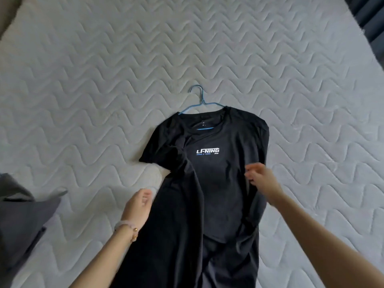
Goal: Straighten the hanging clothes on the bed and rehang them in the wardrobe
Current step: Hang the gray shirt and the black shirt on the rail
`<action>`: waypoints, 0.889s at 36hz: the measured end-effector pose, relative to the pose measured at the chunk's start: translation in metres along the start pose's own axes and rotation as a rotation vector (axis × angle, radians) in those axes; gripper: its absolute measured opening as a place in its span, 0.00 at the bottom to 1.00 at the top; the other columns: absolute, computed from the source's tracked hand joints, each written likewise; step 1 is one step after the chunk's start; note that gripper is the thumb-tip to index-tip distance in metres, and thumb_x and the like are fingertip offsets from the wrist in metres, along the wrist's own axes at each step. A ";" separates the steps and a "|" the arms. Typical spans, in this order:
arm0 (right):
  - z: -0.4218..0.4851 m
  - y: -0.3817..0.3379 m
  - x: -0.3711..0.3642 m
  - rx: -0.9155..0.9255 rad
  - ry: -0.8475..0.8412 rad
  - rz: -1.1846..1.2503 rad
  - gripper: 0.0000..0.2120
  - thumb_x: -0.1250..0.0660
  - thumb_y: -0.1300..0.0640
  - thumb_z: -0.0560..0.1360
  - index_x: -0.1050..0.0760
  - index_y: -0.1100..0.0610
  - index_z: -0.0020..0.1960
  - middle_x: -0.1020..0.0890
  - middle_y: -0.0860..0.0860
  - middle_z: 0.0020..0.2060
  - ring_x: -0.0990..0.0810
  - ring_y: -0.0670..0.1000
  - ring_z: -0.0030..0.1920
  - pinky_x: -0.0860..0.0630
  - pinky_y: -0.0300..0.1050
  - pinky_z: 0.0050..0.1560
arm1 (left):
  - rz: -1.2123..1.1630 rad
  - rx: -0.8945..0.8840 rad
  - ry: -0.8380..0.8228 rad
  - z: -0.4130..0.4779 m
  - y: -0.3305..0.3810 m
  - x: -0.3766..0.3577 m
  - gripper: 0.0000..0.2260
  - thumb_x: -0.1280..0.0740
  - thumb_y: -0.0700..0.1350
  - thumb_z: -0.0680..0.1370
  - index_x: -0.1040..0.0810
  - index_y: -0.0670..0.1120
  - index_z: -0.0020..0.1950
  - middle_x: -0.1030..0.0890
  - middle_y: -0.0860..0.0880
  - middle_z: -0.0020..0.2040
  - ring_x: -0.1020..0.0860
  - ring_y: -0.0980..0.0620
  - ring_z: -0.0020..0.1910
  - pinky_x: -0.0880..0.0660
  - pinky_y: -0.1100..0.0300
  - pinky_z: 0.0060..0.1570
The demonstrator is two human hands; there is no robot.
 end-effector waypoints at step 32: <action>0.173 -0.113 -0.033 0.240 0.085 -0.763 0.13 0.37 0.53 0.77 0.27 0.61 0.57 0.21 0.63 0.54 0.23 0.63 0.53 0.30 0.49 0.49 | 0.637 -0.217 0.235 0.068 -0.061 -0.008 0.24 0.29 0.40 0.69 0.26 0.46 0.65 0.26 0.47 0.68 0.25 0.44 0.65 0.24 0.44 0.57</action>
Point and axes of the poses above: each hand's wrist, its own z-axis towards the middle knuckle, its own x-axis out of the back of the hand, y = z × x, the point moved 3 cm from there along z, towards the middle knuckle
